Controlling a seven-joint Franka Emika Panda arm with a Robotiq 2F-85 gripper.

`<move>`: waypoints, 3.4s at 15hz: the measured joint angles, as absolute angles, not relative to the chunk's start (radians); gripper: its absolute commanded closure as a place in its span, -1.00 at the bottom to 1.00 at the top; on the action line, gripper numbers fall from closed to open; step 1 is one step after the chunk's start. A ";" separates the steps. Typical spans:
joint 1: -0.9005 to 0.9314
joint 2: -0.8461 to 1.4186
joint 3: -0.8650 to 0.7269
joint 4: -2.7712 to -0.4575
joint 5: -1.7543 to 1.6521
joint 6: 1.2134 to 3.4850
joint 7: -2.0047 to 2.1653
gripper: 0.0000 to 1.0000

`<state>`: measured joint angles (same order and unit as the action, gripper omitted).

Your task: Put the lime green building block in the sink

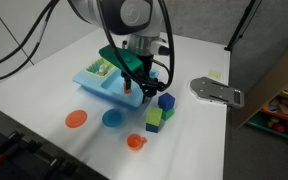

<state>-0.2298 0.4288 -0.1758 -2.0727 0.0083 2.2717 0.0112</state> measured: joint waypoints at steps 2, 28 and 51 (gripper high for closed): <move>-0.239 0.443 -0.177 -2.073 0.008 2.288 -0.011 -1.00; -0.340 0.665 -0.158 -2.050 -0.031 2.667 -0.283 -1.00; -0.206 0.534 -0.141 -2.032 -0.050 2.577 -0.147 0.40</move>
<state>-0.2062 0.5342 -0.1405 -2.0324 -0.0501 2.5773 -0.1466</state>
